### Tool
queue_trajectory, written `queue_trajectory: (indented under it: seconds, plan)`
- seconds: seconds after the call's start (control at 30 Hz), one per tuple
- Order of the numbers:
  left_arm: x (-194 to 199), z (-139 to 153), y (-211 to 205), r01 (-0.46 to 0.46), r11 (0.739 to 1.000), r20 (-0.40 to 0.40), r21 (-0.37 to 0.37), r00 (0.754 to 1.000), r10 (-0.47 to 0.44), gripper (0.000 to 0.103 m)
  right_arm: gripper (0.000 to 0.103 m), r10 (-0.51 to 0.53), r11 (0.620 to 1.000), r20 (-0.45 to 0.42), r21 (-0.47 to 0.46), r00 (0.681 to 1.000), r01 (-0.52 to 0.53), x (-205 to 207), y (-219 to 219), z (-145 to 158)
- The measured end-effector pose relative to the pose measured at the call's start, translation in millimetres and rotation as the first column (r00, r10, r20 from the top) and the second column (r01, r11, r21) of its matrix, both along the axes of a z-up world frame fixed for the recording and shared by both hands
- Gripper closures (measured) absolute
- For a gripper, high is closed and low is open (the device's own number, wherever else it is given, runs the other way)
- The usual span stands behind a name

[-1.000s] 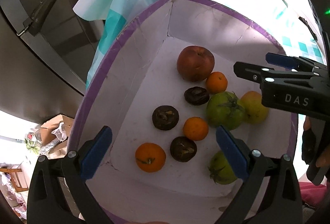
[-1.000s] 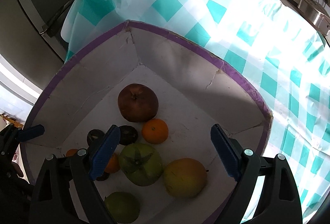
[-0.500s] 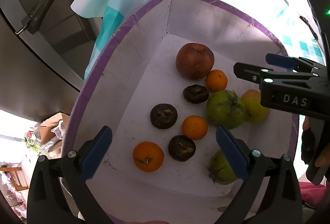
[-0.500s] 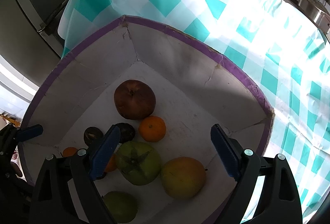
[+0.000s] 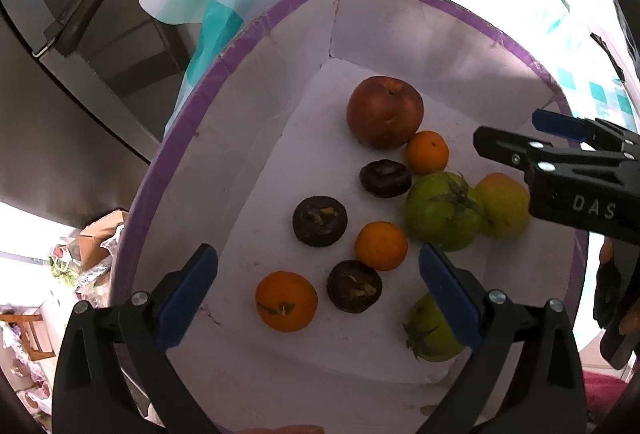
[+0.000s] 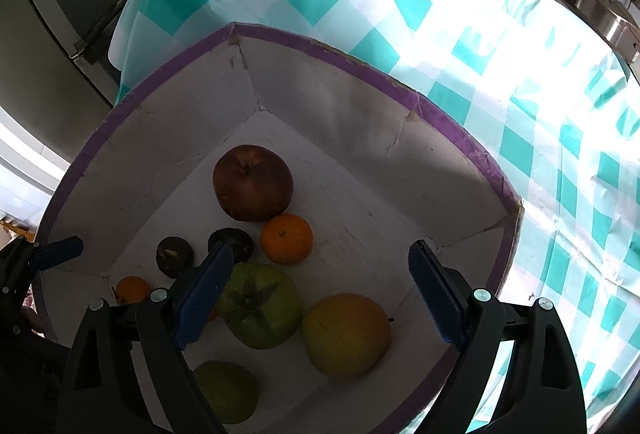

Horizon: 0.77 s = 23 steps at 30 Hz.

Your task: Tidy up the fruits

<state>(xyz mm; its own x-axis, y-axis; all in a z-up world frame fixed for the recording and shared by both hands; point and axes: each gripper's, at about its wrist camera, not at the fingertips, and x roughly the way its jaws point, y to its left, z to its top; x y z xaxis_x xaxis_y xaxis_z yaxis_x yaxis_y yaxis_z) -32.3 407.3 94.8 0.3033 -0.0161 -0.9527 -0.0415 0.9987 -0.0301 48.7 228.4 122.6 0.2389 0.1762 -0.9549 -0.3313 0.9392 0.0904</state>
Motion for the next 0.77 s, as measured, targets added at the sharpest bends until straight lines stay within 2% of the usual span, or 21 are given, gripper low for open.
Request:
queue_trajectory:
  seconds: [0.17, 0.33, 0.43, 0.5, 0.57, 0.6, 0.67, 0.77]
  plan:
    - [0.1, 2.3, -1.4, -0.026, 0.999, 0.012, 0.042, 1.000, 0.025, 0.002, 0.016, 0.016, 1.000, -0.002, 0.013, 1.000, -0.015, 0.0, -0.9, -0.7]
    - [-1.9, 6.0, -1.2, -0.088, 0.991, 0.035, 0.101, 0.996, 0.085, 0.002, 0.016, 0.064, 0.997, 0.002, 0.037, 0.998, -0.064, -0.4, -0.7, -0.4]
    - [-9.0, 16.7, -3.1, -0.150, 0.978, 0.105, 0.144, 0.985, 0.135, 0.002, 0.016, 0.104, 0.992, 0.013, 0.065, 0.994, -0.105, -3.2, -0.3, 6.0]
    - [-17.6, 35.2, -15.5, -0.207, 0.959, 0.157, 0.193, 0.971, 0.179, 0.002, 0.016, 0.138, 0.982, 0.061, 0.124, 0.989, -0.144, -10.3, -9.2, 26.1]
    - [-28.6, 64.6, -47.8, -0.235, 0.945, 0.225, 0.226, 0.957, 0.184, 0.002, 0.016, 0.153, 0.969, 0.150, 0.172, 0.977, -0.178, -21.3, -28.8, 53.9]
    - [-33.9, 77.4, -67.3, -0.242, 0.943, 0.256, 0.229, 0.950, 0.181, 0.002, 0.016, 0.139, 0.964, 0.229, 0.193, 0.963, -0.185, -29.4, -49.3, 73.6]
    - [-43.0, 97.3, -108.8, -0.240, 0.946, 0.319, 0.216, 0.934, 0.164, 0.002, 0.016, 0.064, 0.958, 0.328, 0.244, 0.943, -0.150, -41.3, -103.2, 99.8]
    - [-53.7, 107.0, -187.8, -0.187, 0.963, 0.392, 0.194, 0.914, 0.099, 0.002, 0.016, -0.066, 0.963, 0.331, 0.269, 0.941, -0.027, -51.4, -185.5, 97.7]
